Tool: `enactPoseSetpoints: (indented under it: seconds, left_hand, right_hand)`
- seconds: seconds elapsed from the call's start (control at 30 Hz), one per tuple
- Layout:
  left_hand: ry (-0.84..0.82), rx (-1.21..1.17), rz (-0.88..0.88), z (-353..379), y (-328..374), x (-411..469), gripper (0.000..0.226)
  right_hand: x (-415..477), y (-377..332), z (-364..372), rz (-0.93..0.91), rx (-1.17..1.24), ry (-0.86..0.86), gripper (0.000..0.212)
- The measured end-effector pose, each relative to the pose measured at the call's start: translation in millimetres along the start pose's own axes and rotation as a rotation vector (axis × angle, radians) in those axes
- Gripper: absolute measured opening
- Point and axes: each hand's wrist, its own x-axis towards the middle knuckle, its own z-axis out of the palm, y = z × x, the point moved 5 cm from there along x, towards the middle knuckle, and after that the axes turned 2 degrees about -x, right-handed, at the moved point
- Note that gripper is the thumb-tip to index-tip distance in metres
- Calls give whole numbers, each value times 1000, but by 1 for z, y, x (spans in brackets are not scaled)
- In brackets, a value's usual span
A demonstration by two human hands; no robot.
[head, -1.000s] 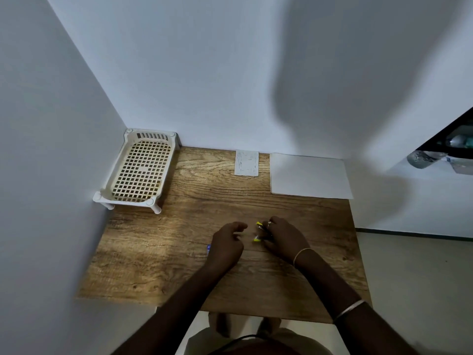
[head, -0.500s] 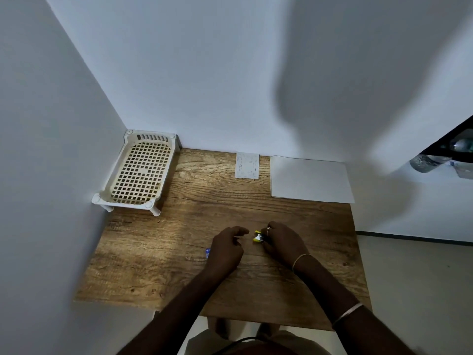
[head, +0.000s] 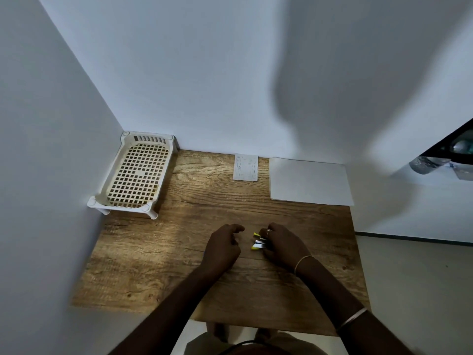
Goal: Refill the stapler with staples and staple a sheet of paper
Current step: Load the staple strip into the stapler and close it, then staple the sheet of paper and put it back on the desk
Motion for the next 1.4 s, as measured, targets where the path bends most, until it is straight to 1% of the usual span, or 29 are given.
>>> enactPoseSetpoints:
  seconds: [0.1, 0.37, 0.57, 0.77, 0.9, 1.03, 1.1, 1.13, 1.2, 1.27, 1.4]
  left_hand:
    - [-10, 40, 29, -1, -3, 3, 47]
    - [-31, 94, 40, -1, -5, 13, 52]
    - [-33, 94, 60, -1, -5, 18, 53]
    - [-33, 89, 76, 0, -5, 23, 53]
    - [-30, 105, 83, -1, -5, 27, 50]
    - [-21, 134, 131, -4, -7, 33, 46]
    - [-17, 177, 167, -7, -7, 39, 46]
    - [-19, 203, 190, -8, -7, 44, 47]
    - [-30, 285, 247, -11, -3, 54, 53]
    - [-52, 396, 297, -12, 0, 67, 62]
    - [-169, 615, 304, -11, 4, 99, 88]
  right_hand:
    - [1, 2, 1, -2, 6, -5, 35]
    - [4, 2, 4, -11, -6, -23, 42]
    - [5, 2, 3, -12, -13, -28, 41]
    - [5, 1, 2, -1, -19, -43, 45]
    - [6, 2, 4, 5, -17, -79, 56]
    - [11, 6, -2, 39, 34, -156, 79]
    - [19, 8, -14, 65, 72, -164, 89]
    - [25, 9, -21, 68, 69, -147, 90]
    - [40, 8, -35, 57, 33, -87, 82]
    - [56, 7, -44, 44, 5, -39, 78]
    - [86, 4, -53, 35, -79, -17, 86]
